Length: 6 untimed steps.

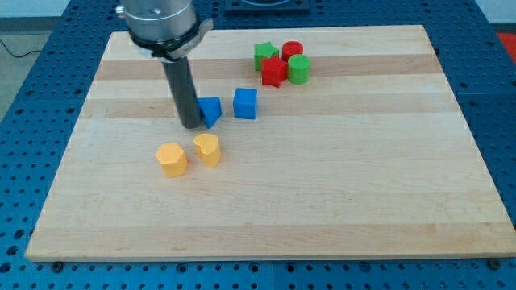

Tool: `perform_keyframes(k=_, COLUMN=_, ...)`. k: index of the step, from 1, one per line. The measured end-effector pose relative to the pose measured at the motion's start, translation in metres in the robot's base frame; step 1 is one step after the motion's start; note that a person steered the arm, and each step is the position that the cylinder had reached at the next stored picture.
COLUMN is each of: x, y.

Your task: Move your arm top of the blue triangle

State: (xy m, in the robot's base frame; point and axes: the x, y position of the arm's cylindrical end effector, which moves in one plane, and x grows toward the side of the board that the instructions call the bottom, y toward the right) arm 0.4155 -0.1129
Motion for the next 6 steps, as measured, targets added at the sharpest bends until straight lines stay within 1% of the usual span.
perform_keyframes(k=1, x=-0.005, y=0.019)
perform_keyframes(k=2, x=-0.005, y=0.024)
perform_keyframes(k=3, x=-0.005, y=-0.002)
perform_keyframes(k=4, x=-0.026, y=-0.037)
perform_keyframes(k=5, x=-0.06, y=-0.039)
perform_keyframes(k=6, x=-0.065, y=-0.021)
